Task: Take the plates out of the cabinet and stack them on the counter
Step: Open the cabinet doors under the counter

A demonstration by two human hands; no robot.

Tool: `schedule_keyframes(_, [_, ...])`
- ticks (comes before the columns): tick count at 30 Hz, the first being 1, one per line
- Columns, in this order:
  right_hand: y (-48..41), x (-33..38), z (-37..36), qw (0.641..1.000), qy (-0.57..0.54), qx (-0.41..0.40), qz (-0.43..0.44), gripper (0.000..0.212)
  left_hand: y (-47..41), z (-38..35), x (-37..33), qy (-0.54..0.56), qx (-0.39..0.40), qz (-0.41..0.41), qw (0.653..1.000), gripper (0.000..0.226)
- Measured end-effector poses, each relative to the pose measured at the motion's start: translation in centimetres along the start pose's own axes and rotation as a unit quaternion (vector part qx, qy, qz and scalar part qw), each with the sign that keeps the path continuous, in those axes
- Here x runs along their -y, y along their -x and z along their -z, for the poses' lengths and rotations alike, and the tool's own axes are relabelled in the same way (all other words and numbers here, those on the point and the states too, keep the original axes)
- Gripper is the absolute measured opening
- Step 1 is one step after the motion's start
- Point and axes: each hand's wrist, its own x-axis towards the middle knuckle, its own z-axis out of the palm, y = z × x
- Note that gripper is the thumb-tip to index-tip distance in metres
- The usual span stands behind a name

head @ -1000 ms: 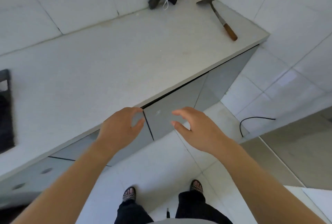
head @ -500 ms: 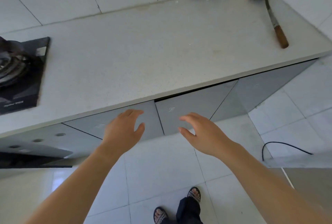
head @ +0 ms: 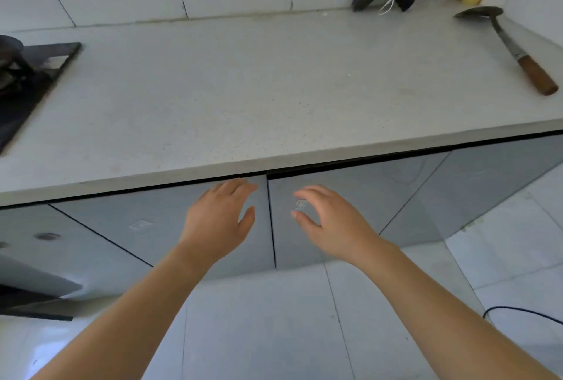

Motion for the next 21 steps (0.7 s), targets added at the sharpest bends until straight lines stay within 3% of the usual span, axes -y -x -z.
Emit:
schedule_keyframes(6, [-2.9,-5.0,-5.3,0.988,0.066,-0.124,0.061,0.044,-1.9,-6.8,2.5,-0.049,-0.144,-0.063,0.986,0.040])
schedule_keyframes(12, [-5.0,-8.9,-8.9,0.922,0.137,-0.339,0.126,0.041,-4.1,-11.1,4.4,-0.120,-0.271,-0.115,0.948,0.052])
schedule_keyframes(16, [-5.9,-10.0,-9.9,0.896,0.160,-0.387,0.149,0.046,-4.3,-12.7,4.9,-0.200,-0.273,-0.108,0.935,0.065])
schedule_keyframes(21, [-6.9,-10.4,-9.3,0.885,0.166,-0.408,0.150,0.045,-4.0,-13.0,4.2,-0.188,-0.246,-0.069,0.948,0.076])
